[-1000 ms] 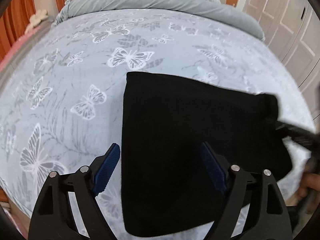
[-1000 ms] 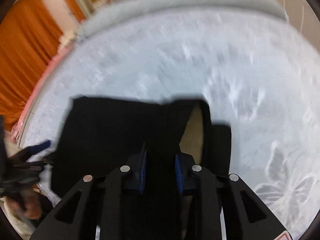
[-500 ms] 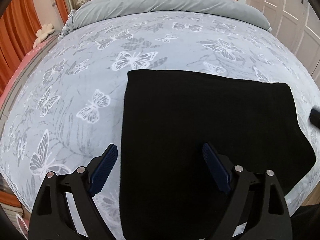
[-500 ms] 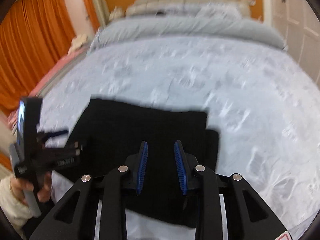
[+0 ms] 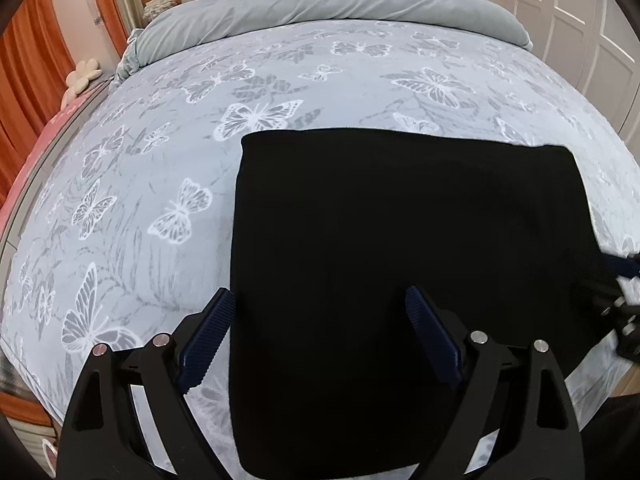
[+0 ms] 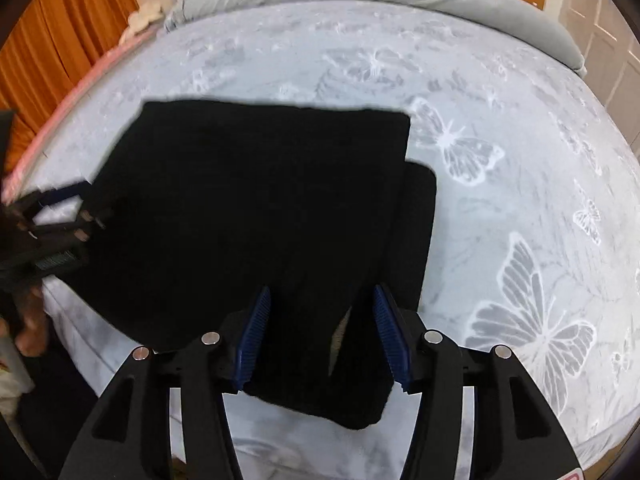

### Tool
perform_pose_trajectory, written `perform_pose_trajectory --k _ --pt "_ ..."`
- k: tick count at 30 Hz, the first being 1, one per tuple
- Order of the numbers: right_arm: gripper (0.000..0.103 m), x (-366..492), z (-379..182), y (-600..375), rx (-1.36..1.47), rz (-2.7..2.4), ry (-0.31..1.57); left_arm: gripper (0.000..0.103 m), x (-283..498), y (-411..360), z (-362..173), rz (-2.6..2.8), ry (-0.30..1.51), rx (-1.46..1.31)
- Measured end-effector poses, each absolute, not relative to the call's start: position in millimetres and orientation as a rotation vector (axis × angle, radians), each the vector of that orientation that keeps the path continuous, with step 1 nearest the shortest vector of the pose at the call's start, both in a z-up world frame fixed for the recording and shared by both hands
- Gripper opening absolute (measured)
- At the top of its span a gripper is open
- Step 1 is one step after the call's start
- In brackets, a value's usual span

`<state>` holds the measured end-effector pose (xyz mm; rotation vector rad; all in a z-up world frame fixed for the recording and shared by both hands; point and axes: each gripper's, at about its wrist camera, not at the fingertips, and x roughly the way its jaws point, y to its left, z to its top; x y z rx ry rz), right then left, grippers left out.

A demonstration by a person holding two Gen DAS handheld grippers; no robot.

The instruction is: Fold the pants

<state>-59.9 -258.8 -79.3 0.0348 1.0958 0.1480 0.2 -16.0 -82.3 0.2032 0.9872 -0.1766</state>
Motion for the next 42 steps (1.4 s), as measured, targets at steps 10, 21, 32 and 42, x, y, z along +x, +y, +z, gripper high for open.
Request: perform_pose_trajectory --k 10,21,32,42 --pt "0.073 -54 -73 -312 0.319 0.105 1.079 0.098 -14 -2 -79 -0.266 1.034 0.126" --pt "0.079 -61 -118 -317 0.578 0.255 1.249 0.098 5 64 -127 -0.4 1.304 -0.323" --pt "0.04 -56 -107 -292 0.555 0.288 1.142 0.04 2 35 -103 -0.442 1.239 -0.238" --pt "0.063 -98 -123 -295 0.579 0.243 1.21 0.052 -42 60 -111 -0.467 1.296 -0.256"
